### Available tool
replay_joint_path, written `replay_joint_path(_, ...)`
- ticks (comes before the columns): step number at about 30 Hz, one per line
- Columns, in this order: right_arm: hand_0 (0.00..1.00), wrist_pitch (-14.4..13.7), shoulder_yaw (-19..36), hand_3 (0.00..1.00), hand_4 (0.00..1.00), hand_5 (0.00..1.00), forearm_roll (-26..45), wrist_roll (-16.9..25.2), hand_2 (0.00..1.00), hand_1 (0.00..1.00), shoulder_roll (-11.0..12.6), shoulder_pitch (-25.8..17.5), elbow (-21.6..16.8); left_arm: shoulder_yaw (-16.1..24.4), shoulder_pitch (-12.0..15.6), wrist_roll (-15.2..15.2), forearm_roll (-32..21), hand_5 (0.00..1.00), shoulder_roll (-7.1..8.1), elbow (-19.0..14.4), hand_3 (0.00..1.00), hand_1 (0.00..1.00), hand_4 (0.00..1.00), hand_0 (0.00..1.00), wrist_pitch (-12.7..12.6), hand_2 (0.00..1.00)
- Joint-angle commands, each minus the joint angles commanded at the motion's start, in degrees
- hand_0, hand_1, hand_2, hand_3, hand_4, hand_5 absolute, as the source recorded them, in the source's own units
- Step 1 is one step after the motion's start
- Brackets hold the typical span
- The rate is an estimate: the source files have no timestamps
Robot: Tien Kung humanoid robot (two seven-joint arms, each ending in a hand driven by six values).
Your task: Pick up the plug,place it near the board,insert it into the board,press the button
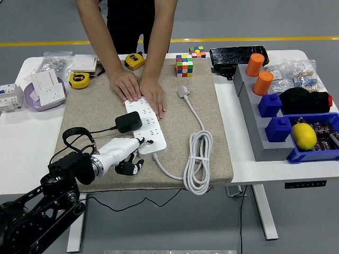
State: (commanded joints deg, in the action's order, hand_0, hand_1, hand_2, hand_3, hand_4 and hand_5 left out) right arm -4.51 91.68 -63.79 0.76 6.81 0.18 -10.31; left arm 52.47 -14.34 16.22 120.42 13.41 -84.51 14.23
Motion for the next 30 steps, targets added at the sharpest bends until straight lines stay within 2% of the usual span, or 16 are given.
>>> replay_joint_path(12,0.911,-0.03,-0.03,0.791,0.998,0.998,0.22,0.07,0.799,0.864,-0.04,0.03,0.00,-0.36,-0.56,0.52,0.46,0.018,0.47,0.32,0.867,0.044,0.478,0.152,2.12,0.139)
replay_joint_path(17,0.911,-0.06,-0.06,0.791,0.998,0.998,0.24,0.03,0.799,0.863,-0.03,0.01,0.00,-0.01,-0.66,0.32,0.64,0.019,0.58,-0.23,0.859,0.044,0.476,0.151,1.67,0.139)
replay_joint_path(20,0.911,-0.05,-0.04,0.791,0.998,0.998,0.15,-0.01,0.799,0.863,-0.03,0.02,0.00,1.17,-0.44,0.14,1.06,0.019,0.51,-1.60,0.859,0.044,0.476,0.151,1.43,0.139)
replay_joint_path(22,0.911,-0.05,-0.03,0.791,0.998,0.998,0.13,-0.01,0.799,0.863,-0.04,0.02,0.00,1.91,-0.27,0.05,1.12,0.018,0.51,-2.52,0.824,0.044,0.476,0.151,1.41,0.139)
replay_joint_path(26,0.911,-0.04,0.04,0.791,0.998,0.998,-0.04,-0.03,0.799,0.863,-0.02,0.01,0.00,4.75,0.69,-0.15,1.40,0.018,0.37,-6.18,0.824,0.044,0.476,0.151,1.45,0.139)
replay_joint_path(27,0.912,-0.03,0.05,0.791,0.998,0.998,-0.07,-0.03,0.799,0.863,-0.02,0.00,0.00,5.36,0.93,-0.28,1.40,0.051,0.31,-6.86,0.717,0.051,0.407,0.169,1.33,0.147)
replay_joint_path(30,0.912,-0.01,0.16,0.791,0.998,0.998,-0.20,-0.02,0.799,0.863,-0.02,-0.05,0.00,8.88,3.00,-3.17,0.19,0.051,-0.48,-9.23,0.717,0.051,0.407,0.169,-2.48,0.147)
